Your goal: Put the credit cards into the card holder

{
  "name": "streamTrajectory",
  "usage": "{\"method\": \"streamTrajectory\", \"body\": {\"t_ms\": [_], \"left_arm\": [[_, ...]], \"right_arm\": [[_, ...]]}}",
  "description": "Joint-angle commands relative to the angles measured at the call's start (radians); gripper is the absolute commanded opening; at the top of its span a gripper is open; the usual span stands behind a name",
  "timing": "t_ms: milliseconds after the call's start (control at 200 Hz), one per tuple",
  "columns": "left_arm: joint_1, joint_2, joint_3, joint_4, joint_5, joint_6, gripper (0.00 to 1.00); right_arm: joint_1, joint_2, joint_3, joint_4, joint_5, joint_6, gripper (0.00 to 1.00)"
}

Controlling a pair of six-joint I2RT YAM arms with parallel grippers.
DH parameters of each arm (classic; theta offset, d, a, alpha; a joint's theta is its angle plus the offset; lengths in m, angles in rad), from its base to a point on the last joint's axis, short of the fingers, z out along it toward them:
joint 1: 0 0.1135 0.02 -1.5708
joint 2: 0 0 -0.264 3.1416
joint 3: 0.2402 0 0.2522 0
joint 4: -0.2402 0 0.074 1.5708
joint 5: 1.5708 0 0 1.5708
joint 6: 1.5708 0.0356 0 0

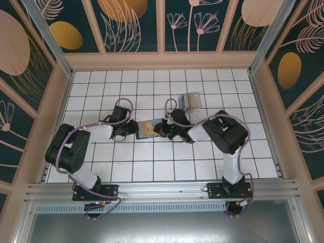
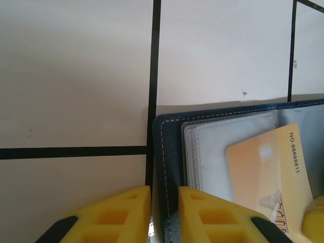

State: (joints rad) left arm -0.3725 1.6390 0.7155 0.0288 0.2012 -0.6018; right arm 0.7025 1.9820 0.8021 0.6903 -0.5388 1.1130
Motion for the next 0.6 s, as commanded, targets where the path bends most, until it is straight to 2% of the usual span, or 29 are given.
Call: {"method": "streamTrajectory", "body": {"t_ms": [0, 330, 596], "left_arm": [[-0.002, 0.007, -0.023, -0.020, -0.019, 0.022, 0.23], [-0.002, -0.001, -0.044, 0.006, -0.002, 0.018, 0.22], [-0.002, -0.008, -0.044, 0.006, -0.001, 0.017, 0.22]], "right_arm": [[0.020, -0.002, -0.022, -0.004, 0.074, 0.069, 0.00], [0.056, 0.031, -0.006, 0.041, 0.162, 0.109, 0.00], [0.111, 0.061, 0.076, -0.045, 0.165, 0.046, 0.01]]}}
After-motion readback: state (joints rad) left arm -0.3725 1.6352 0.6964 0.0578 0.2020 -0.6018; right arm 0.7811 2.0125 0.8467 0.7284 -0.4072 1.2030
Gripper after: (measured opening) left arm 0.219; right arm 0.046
